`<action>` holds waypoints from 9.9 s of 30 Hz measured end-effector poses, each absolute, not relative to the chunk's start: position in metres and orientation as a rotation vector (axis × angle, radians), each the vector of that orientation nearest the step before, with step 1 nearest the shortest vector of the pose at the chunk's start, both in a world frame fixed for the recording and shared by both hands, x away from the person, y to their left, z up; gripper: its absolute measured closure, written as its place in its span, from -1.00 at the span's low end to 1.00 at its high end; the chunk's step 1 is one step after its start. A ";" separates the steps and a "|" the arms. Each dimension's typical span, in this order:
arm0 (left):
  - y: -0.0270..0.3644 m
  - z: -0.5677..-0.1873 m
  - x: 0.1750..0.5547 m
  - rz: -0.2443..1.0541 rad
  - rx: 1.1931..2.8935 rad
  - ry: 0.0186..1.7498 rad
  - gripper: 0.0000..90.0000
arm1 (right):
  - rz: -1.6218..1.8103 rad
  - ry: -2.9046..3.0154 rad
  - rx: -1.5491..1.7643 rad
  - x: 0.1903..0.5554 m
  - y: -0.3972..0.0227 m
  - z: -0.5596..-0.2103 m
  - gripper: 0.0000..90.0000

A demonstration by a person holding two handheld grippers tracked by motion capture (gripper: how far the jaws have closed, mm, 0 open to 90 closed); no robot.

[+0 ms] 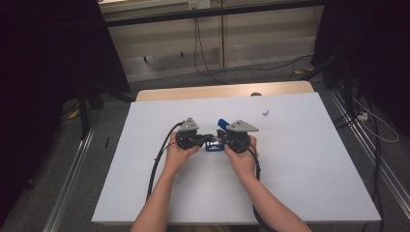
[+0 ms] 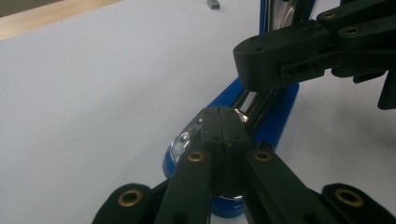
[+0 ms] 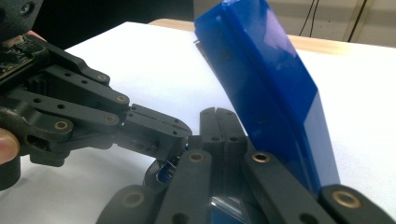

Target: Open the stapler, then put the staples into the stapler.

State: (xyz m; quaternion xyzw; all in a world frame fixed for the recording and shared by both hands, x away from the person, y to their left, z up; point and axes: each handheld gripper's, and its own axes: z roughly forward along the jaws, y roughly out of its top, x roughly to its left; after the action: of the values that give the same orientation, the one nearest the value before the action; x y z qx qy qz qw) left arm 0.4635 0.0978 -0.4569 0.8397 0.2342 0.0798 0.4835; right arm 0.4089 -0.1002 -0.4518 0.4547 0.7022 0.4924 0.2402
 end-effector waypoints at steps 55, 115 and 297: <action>0.097 -0.456 0.464 0.156 2.025 0.619 1.00 | 1.131 1.907 1.305 0.412 -0.175 -0.454 1.00; 0.123 -0.418 0.444 0.236 1.974 0.812 -0.81 | 0.935 1.736 1.614 0.490 -0.237 -0.450 -0.63; 0.206 -0.415 0.385 0.356 1.957 0.926 -0.89 | 1.285 2.375 0.903 0.443 -0.194 -0.394 0.76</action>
State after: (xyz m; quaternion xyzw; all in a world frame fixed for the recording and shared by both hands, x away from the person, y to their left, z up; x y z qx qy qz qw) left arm 0.3846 0.2063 -0.4155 0.7938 0.3757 0.1443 0.4560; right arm 0.4434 -0.1944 -0.3937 0.3138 0.8250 0.4465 0.1467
